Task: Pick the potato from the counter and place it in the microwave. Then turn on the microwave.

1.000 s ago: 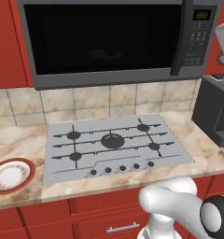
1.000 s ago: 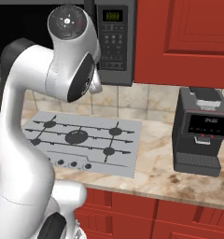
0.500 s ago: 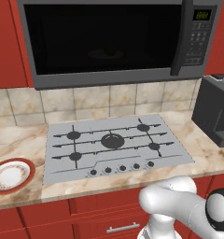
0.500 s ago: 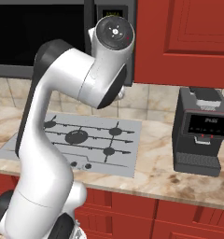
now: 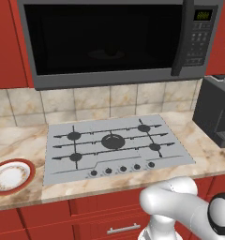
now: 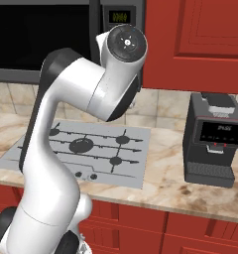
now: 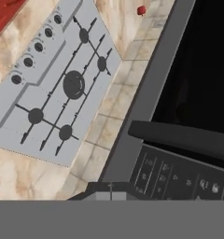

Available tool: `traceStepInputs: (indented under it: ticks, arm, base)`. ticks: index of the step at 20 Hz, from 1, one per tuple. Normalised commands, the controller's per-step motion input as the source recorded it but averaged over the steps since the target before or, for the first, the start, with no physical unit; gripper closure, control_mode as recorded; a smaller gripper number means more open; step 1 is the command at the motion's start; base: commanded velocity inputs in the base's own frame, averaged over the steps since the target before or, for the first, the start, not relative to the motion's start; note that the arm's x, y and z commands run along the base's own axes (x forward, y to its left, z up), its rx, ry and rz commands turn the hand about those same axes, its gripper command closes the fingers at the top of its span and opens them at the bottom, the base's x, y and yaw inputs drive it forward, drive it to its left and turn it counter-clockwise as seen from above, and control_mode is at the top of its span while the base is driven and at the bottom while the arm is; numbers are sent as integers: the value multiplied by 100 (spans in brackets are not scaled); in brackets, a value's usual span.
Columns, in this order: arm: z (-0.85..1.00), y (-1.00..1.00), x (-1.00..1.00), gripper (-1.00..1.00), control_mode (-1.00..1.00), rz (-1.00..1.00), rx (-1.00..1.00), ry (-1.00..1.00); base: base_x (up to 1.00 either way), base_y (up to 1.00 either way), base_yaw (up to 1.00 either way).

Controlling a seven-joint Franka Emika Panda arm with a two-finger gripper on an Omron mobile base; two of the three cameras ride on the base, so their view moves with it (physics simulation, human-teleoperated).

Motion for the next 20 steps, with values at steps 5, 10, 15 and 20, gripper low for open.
traceStepInputs:
  ticks: [5, 10, 15, 20]
  arm:
    - [0, 0, 2, 100, -100, 0, 0, -5]
    - [-1, 0, 31, 100, -100, 0, 1, 0]
    - [0, 0, 47, 100, -100, 0, 2, 0]
    - [-2, 0, 16, 100, -100, 0, 3, 0]
  base:
    - [0, 0, 0]
    - [0, 0, 0]
    - [0, 0, 0]
    - [0, 0, 0]
